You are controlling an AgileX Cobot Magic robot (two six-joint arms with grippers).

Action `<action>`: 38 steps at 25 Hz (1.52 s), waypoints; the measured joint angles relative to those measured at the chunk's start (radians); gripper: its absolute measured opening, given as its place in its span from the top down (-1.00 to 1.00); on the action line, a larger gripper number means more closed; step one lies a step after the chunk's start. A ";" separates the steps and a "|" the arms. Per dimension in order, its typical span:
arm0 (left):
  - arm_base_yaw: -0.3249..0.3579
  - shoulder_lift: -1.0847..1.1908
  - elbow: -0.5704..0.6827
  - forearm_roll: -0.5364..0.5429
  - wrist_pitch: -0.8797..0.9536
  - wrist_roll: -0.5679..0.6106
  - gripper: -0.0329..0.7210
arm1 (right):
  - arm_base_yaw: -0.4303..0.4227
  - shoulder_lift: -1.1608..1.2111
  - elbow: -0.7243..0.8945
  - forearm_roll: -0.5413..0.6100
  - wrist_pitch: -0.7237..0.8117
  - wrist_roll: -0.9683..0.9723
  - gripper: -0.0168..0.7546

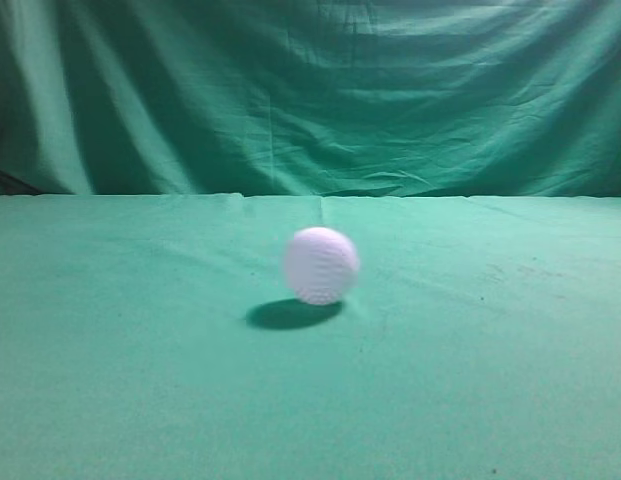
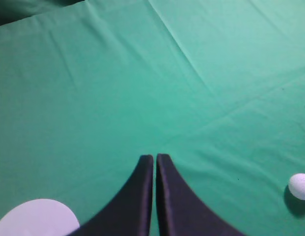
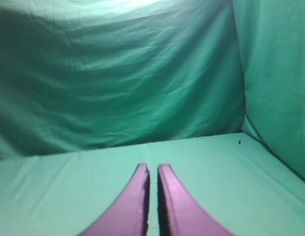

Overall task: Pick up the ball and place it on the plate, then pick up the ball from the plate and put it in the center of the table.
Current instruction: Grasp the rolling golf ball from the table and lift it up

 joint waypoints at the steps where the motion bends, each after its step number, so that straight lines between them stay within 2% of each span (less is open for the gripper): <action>1: -0.004 -0.027 0.051 -0.004 -0.027 0.006 0.91 | 0.000 0.033 -0.051 -0.005 0.042 -0.019 0.83; 6: -0.049 -0.155 0.241 -0.025 -0.145 0.051 0.91 | 0.000 0.288 -0.270 -0.020 0.313 -0.053 0.83; 11: -0.105 -0.300 0.398 -0.032 -0.234 0.068 0.91 | 0.000 0.537 -0.406 -0.004 0.515 -0.053 0.83; 15: -0.109 -0.434 0.501 -0.032 -0.277 0.068 0.91 | 0.007 0.666 -0.485 0.000 0.625 -0.084 0.83; 19: -0.109 -0.582 0.611 -0.025 -0.304 0.073 0.91 | 0.065 0.799 -0.581 -0.014 0.753 -0.126 0.83; 25: -0.109 -0.677 0.741 -0.025 -0.322 0.086 0.91 | 0.190 0.959 -0.637 -0.057 0.783 -0.131 0.83; 30: -0.109 -0.677 0.764 -0.025 -0.324 0.088 0.91 | 0.231 1.101 -0.679 -0.057 0.777 -0.129 0.83; 33: -0.109 -0.677 0.764 -0.025 -0.324 0.090 0.91 | 0.231 1.166 -0.700 -0.057 0.754 -0.133 0.47; 38: -0.109 -0.677 0.764 -0.025 -0.324 0.092 0.91 | 0.231 1.248 -0.708 -0.057 0.699 -0.137 -0.46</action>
